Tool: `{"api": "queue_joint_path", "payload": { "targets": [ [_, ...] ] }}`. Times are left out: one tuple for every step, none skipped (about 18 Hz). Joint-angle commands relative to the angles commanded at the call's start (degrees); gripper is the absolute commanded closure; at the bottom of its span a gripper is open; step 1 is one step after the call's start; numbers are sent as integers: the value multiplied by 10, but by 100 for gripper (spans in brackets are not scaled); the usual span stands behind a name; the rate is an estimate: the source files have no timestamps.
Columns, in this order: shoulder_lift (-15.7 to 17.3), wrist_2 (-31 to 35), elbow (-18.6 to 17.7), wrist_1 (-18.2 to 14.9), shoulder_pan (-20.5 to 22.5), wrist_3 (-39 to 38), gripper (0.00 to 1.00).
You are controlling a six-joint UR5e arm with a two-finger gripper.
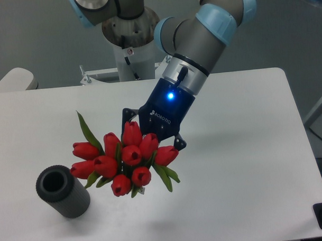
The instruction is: Place the flowers on the table
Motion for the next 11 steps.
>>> {"api": "queue_joint_path", "payload": {
  "targets": [
    [1, 1, -3, 1, -1, 0, 66],
    [1, 1, -5, 2, -1, 0, 66],
    [2, 1, -5, 1, -2, 3, 66],
    [1, 1, -4, 0, -2, 3, 66],
    [2, 2, -7, 1, -1, 4, 66],
    [2, 2, -7, 1, -1, 4, 66],
    [2, 4, -7, 1, -1, 4, 66],
    [2, 6, -7, 1, -2, 4, 66],
    [2, 8, -5, 1, -3, 4, 66],
    [2, 9, -5, 1, -3, 8, 66],
    [2, 13, -7, 1, -3, 14, 66]
  ]
}}
